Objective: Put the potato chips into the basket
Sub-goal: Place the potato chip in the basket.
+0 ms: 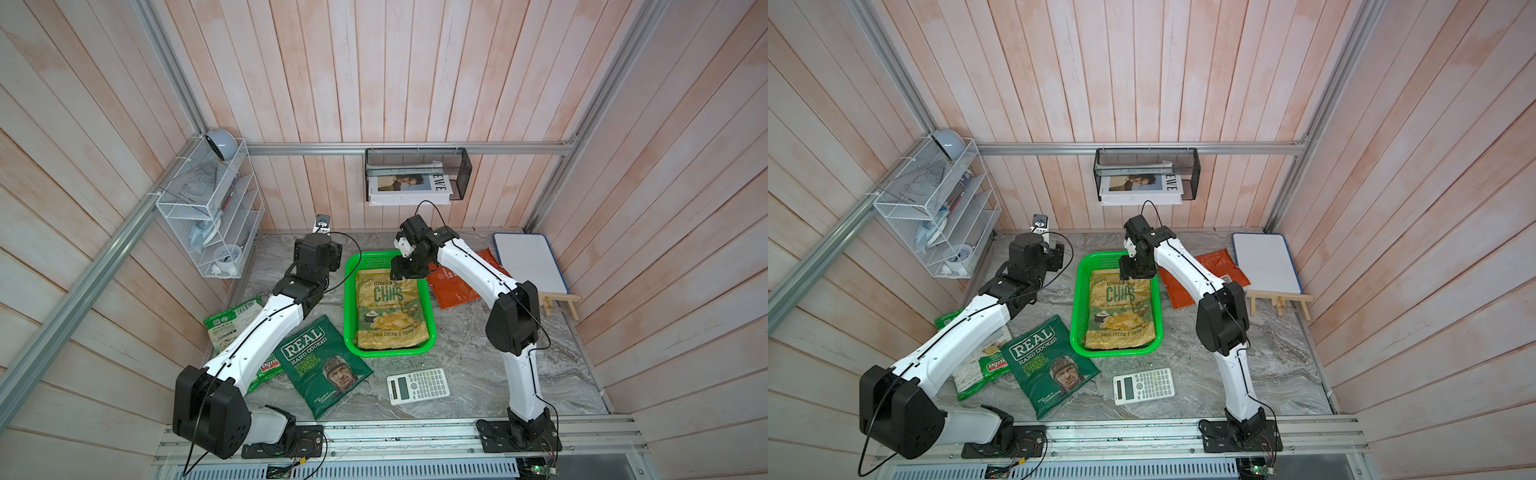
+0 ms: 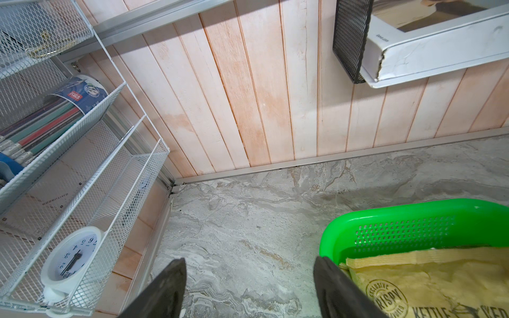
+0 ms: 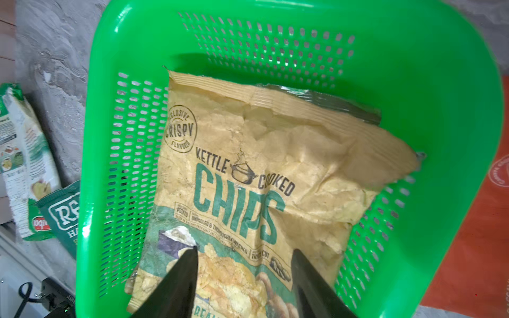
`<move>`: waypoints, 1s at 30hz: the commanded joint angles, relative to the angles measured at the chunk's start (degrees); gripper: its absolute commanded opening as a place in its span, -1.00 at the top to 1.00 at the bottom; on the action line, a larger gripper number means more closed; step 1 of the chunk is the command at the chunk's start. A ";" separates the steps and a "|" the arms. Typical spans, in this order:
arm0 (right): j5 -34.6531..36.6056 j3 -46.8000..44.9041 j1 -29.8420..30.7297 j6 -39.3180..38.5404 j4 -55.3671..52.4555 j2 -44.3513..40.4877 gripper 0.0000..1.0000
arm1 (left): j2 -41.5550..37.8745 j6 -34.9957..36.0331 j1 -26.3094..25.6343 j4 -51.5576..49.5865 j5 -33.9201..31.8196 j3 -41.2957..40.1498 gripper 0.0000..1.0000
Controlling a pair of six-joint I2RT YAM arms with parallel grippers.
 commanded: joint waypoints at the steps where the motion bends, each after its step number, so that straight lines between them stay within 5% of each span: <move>1: 3.43 -2.31 1.34 0.13 -0.85 1.02 -0.17 | -0.46 -0.28 0.17 0.77 -0.05 -0.84 -0.57; 11: 4.62 -0.67 3.34 1.59 6.67 10.68 -0.17 | 0.63 -0.97 0.25 0.60 1.10 -0.72 -0.57; 18: 5.20 9.71 3.42 -0.44 -2.55 14.52 -0.18 | 1.29 -1.01 0.25 0.44 1.45 -0.70 -0.58; 25: 3.39 8.07 2.69 0.51 -1.26 5.21 -0.19 | 3.30 -0.45 0.25 -0.45 2.52 -0.27 -0.58; 30: 2.99 -7.85 -1.53 6.45 9.12 -8.27 -0.18 | 4.82 0.50 0.25 -0.52 2.67 -0.30 -0.58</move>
